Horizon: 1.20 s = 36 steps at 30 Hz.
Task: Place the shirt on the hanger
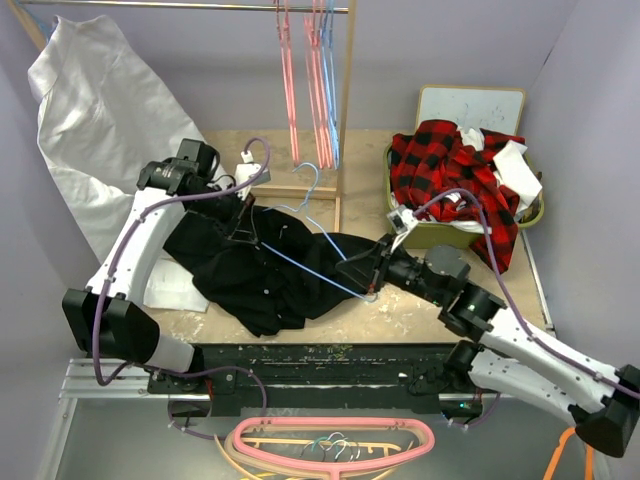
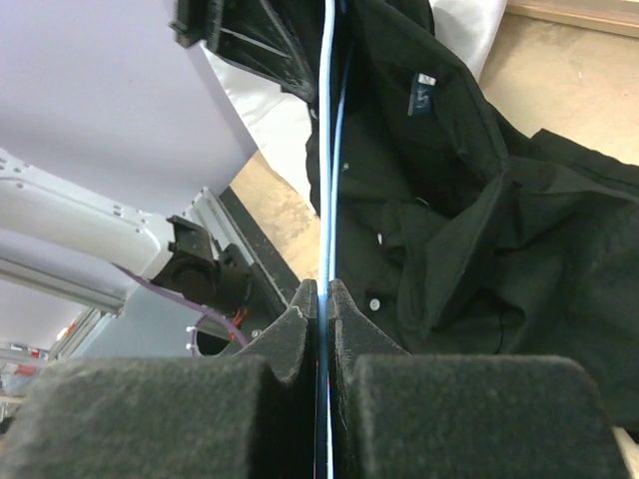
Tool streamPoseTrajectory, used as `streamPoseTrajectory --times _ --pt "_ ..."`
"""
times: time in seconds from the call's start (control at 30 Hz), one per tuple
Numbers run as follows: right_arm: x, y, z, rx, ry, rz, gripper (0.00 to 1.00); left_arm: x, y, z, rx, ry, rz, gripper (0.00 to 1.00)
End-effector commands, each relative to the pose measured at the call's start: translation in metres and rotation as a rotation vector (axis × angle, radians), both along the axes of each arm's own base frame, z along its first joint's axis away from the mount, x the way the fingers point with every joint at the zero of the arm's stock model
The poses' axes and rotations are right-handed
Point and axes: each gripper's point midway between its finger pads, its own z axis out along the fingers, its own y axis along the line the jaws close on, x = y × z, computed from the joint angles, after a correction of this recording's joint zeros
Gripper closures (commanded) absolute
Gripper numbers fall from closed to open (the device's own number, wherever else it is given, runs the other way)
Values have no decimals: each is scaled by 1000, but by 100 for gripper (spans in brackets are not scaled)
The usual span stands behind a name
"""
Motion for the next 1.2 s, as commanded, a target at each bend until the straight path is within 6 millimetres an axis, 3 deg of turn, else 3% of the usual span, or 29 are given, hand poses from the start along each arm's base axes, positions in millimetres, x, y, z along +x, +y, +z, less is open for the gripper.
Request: streamPoseTrajectory --times 0.0,0.37,0.4,0.47,0.5,0.57,0.7,0.8,0.93,1.07,1.17 --pt "12 23 29 161 -113 24 100 -11 -7 33 -82 -82 -38 99" --pt "45 75 5 211 -166 3 100 -31 -4 25 -125 -77 -40 96" --pt "47 78 3 214 -169 6 100 -35 -4 22 -124 -68 -54 83" --pt "51 81 -2 207 -180 1 100 -53 -1 13 -115 -34 -136 8" --pt "53 82 -8 191 -187 -4 100 -58 5 14 -88 -46 -179 0" --pt "56 83 -19 148 -213 -6 100 -50 22 22 -38 -147 -192 1" --pt "53 82 -37 120 -227 15 100 -3 61 62 29 -486 -128 1" --pt "52 82 -48 85 -248 30 100 32 73 65 38 -555 -130 1" --pt "49 84 -57 63 -262 55 100 60 71 56 -2 -535 -235 1" --pt "51 87 -65 34 -272 63 100 61 50 53 -163 -499 -351 1" --pt "50 88 -67 42 -259 69 100 66 38 34 -169 -453 -407 5"
